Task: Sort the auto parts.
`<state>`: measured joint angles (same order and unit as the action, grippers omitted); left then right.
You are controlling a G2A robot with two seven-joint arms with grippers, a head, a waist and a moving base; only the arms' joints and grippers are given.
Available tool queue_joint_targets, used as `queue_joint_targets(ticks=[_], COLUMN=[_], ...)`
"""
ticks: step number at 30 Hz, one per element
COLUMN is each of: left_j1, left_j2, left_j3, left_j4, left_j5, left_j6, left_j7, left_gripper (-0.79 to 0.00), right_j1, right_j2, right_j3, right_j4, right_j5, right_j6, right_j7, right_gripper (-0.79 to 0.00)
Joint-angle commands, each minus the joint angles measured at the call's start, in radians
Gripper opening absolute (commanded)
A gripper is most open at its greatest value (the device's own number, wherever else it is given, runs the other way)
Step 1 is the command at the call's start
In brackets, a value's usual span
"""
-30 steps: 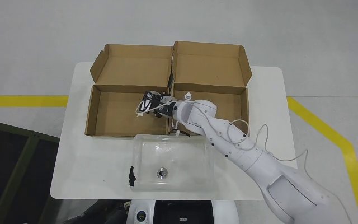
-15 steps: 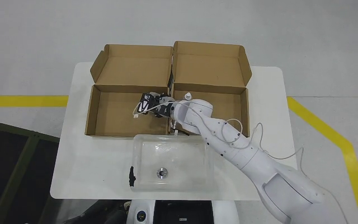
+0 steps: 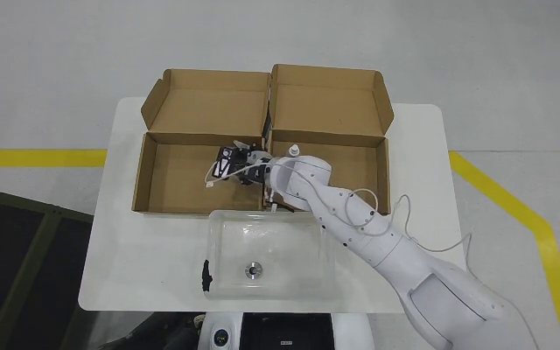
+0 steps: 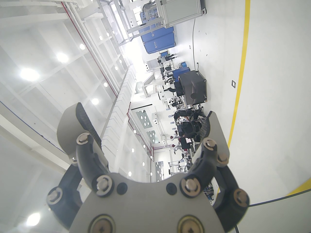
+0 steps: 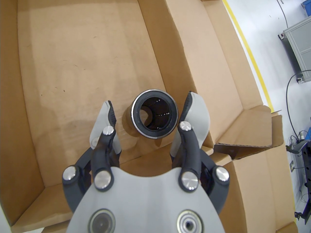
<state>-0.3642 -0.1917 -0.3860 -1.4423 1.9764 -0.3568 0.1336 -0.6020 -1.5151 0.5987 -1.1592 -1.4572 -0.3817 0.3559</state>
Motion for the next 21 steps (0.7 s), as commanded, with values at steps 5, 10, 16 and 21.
queue_joint_targets(ticks=[5,10,16,21], left_j1=[0.0,0.0,0.0,0.0], left_j2=[0.0,0.0,0.0,0.0], left_j3=[0.0,0.0,0.0,0.0], left_j4=[0.0,0.0,0.0,0.0], left_j5=[0.0,0.0,0.0,0.0], left_j6=[0.0,0.0,0.0,0.0], left_j7=[0.0,0.0,0.0,0.0], left_gripper=[0.0,0.0,0.0,0.0], right_j1=[-0.015,-0.046,-0.135,-0.231], right_j2=[0.007,0.018,0.043,0.068], right_j3=[0.027,0.056,0.105,0.14], right_j4=[-0.103,-0.203,-0.344,-0.467], right_j5=[-0.022,-0.022,-0.025,-0.044], right_j6=[-0.039,-0.091,-0.137,-0.184], right_j7=[0.017,0.035,0.063,0.086], right_gripper=[-0.175,-0.129,-0.111,-0.111])
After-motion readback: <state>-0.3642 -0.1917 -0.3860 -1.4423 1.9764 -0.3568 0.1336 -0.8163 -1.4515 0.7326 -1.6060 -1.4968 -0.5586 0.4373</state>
